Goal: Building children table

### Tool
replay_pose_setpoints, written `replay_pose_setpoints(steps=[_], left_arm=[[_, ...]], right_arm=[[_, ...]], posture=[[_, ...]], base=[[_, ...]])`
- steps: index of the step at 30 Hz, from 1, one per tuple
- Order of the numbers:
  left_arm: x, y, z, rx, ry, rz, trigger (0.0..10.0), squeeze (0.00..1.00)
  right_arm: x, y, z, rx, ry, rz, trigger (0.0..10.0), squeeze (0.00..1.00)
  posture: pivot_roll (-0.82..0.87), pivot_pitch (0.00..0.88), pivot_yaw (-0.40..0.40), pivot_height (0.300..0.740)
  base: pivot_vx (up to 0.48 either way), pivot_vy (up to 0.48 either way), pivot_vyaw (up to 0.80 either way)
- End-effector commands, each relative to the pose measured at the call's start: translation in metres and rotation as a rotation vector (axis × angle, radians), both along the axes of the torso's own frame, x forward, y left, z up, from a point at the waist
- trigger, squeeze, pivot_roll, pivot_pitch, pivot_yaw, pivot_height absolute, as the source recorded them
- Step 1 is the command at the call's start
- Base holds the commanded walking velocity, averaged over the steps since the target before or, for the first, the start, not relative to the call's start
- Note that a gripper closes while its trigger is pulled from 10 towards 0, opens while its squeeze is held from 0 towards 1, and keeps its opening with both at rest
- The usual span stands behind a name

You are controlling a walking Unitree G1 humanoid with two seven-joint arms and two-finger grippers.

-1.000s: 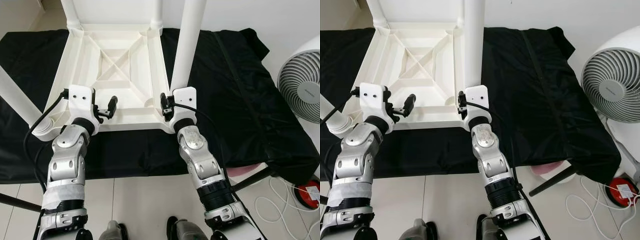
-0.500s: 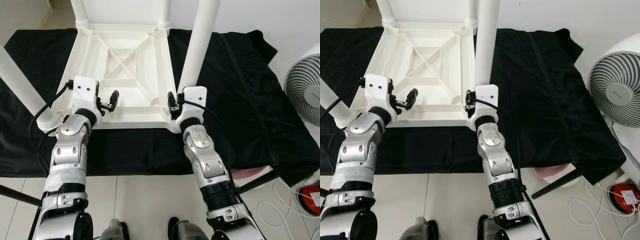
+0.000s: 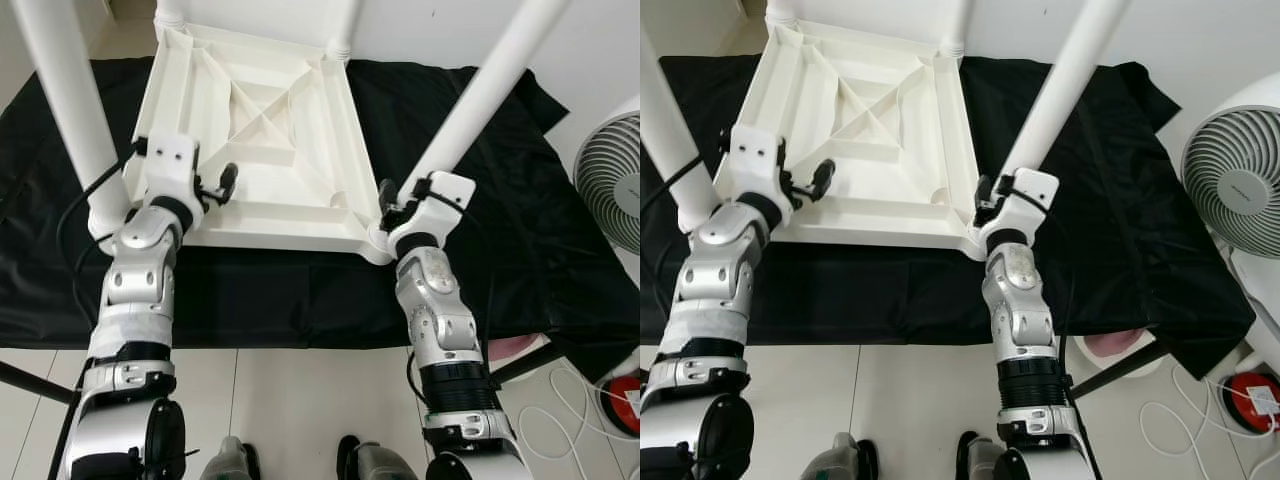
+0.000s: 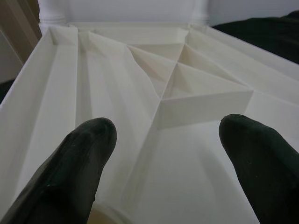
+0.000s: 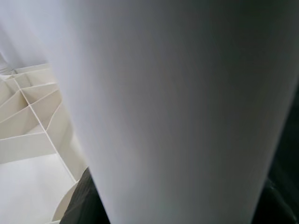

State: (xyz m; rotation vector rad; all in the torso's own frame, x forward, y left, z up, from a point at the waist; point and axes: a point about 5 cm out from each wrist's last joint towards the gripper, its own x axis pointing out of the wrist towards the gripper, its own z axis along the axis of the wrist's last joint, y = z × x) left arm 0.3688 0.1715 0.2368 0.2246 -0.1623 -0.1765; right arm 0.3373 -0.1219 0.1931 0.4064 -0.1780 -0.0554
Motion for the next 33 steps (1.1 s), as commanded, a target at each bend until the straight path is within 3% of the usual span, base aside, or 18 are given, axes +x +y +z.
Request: replay_pose_setpoints(steps=[1, 4, 5, 6, 7, 9, 12, 17, 21, 25, 28, 31, 33], left_arm=[[0.007, 0.004, 0.007, -0.026, -0.036, 0.309, 10.0, 0.0], [0.01, -0.008, 0.017, -0.042, -0.052, 0.287, 10.0, 0.0], [0.012, -0.026, 0.028, -0.044, -0.068, 0.248, 10.0, 0.0], [0.012, -0.026, 0.028, -0.044, -0.068, 0.248, 10.0, 0.0], [0.014, -0.04, 0.035, -0.045, -0.081, 0.213, 10.0, 0.0], [0.015, -0.05, 0.041, -0.047, -0.088, 0.198, 10.0, 0.0], [0.019, -0.071, 0.056, -0.059, -0.102, 0.149, 10.0, 0.0], [0.02, -0.072, 0.06, -0.06, -0.107, 0.125, 10.0, 0.0], [0.02, -0.076, 0.084, -0.097, -0.108, -0.011, 10.0, 0.0], [0.02, -0.08, 0.089, -0.061, -0.12, -0.03, 10.0, 0.0], [0.018, -0.098, 0.112, 0.019, -0.158, -0.116, 10.0, 0.0], [0.018, -0.102, 0.116, 0.032, -0.165, -0.132, 10.0, 0.0], [0.014, -0.116, 0.129, 0.008, -0.174, -0.211, 10.0, 0.0]], right_arm=[[-0.001, 0.0, -0.019, 0.318, 0.095, 0.007, 0.0, 0.0], [0.0, 0.002, -0.024, 0.341, 0.112, 0.034, 0.0, 0.0], [0.002, 0.003, -0.029, 0.373, 0.137, 0.055, 0.0, 0.0], [0.002, 0.003, -0.029, 0.373, 0.137, 0.055, 0.0, 0.0], [0.004, 0.005, -0.034, 0.419, 0.158, 0.071, 0.0, 0.0], [0.006, 0.005, -0.039, 0.465, 0.182, 0.081, 0.0, 0.0], [0.011, 0.024, -0.05, 0.436, 0.271, 0.214, 0.0, 0.0], [0.013, 0.035, -0.053, 0.434, 0.297, 0.291, 0.0, 0.0], [0.018, 0.047, -0.057, 0.583, 0.321, 0.426, 0.0, 0.0], [0.019, 0.049, -0.058, 0.61, 0.325, 0.444, 0.0, 0.0], [0.025, 0.065, -0.055, 0.684, 0.341, 0.538, 0.0, 0.0], [0.026, 0.068, -0.053, 0.704, 0.343, 0.555, 0.0, 0.0], [0.029, 0.074, -0.05, 0.745, 0.338, 0.593, 0.0, 0.0]], posture=[[-0.05, 0.141, 0.038, 0.74], [-0.05, 0.141, 0.038, 0.74], [-0.04, 0.148, 0.036, 0.74], [-0.04, 0.148, 0.036, 0.74], [-0.04, 0.155, 0.036, 0.74], [-0.04, 0.155, 0.036, 0.74], [-0.04, 0.169, 0.048, 0.74], [-0.05, 0.163, 0.05, 0.74], [-0.02, 0.175, 0.059, 0.74], [-0.02, 0.175, 0.059, 0.74], [-0.01, 0.189, 0.061, 0.74], [-0.01, 0.189, 0.061, 0.74], [0.0, 0.203, 0.064, 0.74]], base=[[0.0, 0.0, 0.0], [0.0, 0.0, 0.0], [0.0, 0.0, 0.0], [0.0, 0.0, 0.0], [0.0, 0.0, 0.0], [0.0, 0.0, 0.0], [0.0, 0.0, 0.0], [0.0, 0.0, 0.0], [0.0, 0.0, 0.0], [0.0, 0.0, 0.0], [0.0, 0.0, 0.0], [0.0, 0.0, 0.0], [0.0, 0.0, 0.0]])
